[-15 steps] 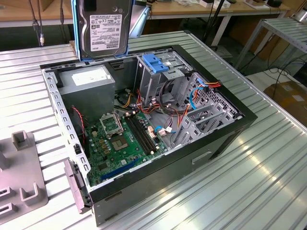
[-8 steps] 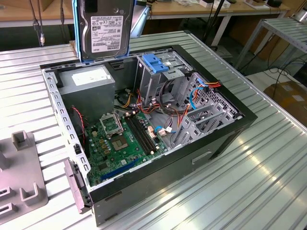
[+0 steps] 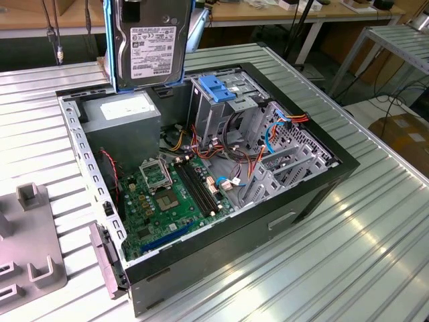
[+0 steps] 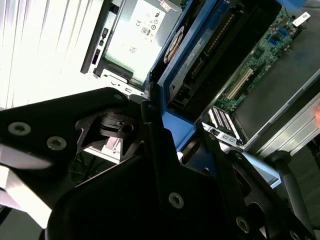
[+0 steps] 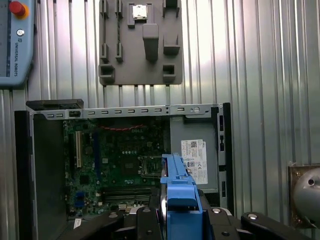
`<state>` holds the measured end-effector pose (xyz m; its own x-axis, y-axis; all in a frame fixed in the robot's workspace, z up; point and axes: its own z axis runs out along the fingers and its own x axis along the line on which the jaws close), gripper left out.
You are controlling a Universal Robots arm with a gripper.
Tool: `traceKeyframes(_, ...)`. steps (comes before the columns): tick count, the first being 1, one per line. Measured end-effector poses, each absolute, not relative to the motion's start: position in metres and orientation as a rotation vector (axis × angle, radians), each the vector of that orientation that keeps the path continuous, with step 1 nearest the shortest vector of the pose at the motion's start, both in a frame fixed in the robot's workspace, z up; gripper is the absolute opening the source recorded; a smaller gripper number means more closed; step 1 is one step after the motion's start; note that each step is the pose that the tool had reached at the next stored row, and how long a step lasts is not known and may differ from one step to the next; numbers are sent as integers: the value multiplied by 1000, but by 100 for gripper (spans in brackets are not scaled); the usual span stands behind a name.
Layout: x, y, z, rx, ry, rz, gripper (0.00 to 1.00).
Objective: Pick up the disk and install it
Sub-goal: 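Insert the disk into the insertion slot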
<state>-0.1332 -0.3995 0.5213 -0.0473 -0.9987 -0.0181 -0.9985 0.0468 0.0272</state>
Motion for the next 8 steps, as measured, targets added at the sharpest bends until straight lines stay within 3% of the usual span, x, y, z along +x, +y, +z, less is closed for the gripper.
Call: traceKeyframes(8,-133,-412,521,2164,-2269,-50,37)
